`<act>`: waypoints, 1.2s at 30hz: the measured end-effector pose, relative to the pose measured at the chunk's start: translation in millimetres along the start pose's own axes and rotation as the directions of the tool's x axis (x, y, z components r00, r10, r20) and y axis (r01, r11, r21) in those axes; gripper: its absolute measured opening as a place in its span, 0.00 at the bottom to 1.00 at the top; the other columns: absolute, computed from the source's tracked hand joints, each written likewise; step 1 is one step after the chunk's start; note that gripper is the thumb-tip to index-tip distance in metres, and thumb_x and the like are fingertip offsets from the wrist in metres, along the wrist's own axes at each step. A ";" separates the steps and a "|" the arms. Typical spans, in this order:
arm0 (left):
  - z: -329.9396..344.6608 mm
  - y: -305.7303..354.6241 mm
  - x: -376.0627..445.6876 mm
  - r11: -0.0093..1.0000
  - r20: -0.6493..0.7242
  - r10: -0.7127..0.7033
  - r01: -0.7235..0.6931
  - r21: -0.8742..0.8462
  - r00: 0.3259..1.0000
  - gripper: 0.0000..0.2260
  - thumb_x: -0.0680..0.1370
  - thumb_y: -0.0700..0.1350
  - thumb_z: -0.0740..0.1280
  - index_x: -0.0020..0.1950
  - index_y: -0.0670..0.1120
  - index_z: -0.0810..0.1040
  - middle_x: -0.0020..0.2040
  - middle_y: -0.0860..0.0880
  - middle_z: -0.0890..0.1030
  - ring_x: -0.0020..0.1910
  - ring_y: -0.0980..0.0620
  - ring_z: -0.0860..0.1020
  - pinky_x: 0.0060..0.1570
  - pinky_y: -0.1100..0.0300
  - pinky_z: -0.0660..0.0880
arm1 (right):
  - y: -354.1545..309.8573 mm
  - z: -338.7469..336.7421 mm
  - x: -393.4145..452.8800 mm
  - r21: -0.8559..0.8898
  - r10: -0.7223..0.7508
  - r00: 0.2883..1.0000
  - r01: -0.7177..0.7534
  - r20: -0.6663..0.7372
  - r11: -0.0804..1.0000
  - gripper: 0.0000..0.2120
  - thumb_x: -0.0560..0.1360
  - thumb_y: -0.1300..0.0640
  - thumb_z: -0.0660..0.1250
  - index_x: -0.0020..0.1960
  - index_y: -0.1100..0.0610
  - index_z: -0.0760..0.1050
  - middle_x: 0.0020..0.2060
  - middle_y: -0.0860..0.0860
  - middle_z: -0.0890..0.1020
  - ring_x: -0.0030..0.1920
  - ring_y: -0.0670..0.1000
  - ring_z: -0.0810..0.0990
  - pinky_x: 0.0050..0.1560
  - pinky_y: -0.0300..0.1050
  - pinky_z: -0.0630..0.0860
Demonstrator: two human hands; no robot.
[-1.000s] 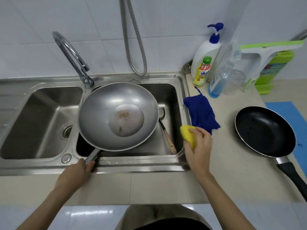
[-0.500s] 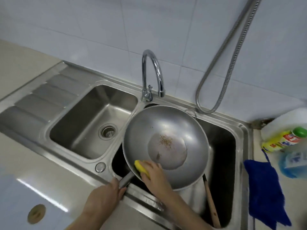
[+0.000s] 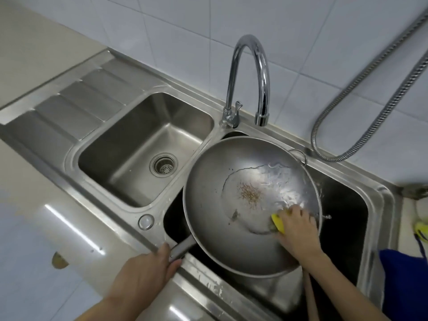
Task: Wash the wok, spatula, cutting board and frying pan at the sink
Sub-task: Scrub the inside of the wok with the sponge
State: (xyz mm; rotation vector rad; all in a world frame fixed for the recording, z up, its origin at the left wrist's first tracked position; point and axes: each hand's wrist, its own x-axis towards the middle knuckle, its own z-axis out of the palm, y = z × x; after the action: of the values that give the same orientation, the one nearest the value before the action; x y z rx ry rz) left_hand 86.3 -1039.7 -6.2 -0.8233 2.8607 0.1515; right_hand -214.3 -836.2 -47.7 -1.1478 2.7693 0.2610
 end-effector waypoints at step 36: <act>-12.4 7.2 9.4 0.990 0.236 -0.072 0.099 -0.105 0.969 0.42 0.59 0.72 0.31 0.59 0.54 0.66 0.51 0.51 0.79 0.51 0.50 0.81 0.39 0.61 0.67 | -145.4 10.5 14.1 0.751 -0.258 0.947 0.312 -0.194 0.582 0.22 0.72 0.48 0.67 0.66 0.43 0.71 0.61 0.42 0.67 0.62 0.41 0.65 0.62 0.32 0.60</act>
State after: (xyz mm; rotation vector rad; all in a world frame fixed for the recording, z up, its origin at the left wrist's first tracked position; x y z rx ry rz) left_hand 73.0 -1040.3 4.6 -0.8847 2.6128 0.3802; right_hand -120.3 -944.8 -76.4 -1.2813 2.2127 -0.9439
